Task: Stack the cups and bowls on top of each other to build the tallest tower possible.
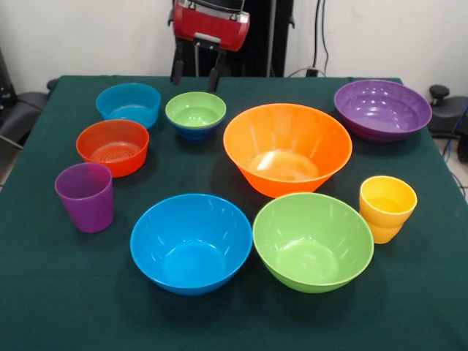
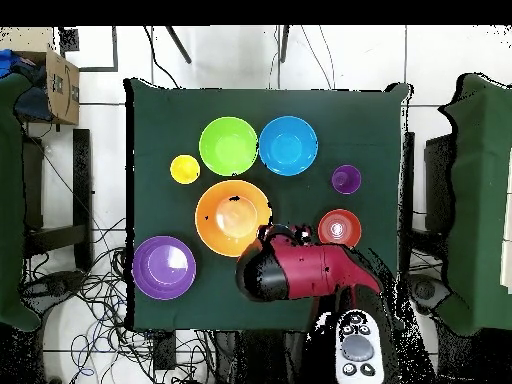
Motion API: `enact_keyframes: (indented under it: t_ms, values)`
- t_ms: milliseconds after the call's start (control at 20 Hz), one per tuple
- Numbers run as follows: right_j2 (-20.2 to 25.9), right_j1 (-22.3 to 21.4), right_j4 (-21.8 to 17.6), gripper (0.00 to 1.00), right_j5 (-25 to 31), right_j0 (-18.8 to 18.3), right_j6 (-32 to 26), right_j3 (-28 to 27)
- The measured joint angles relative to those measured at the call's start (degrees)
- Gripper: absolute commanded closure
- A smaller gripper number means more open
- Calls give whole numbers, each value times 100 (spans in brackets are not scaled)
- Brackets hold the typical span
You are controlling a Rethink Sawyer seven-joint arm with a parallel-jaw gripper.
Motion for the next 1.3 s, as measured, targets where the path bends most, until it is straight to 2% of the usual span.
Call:
enact_keyframes:
  t_ms: [900, 1300]
  values:
    - [406, 6, -4, 0, 1, -396, 0, -385]
    - [529, 188, -222, 0, 1, -617, 0, -516]
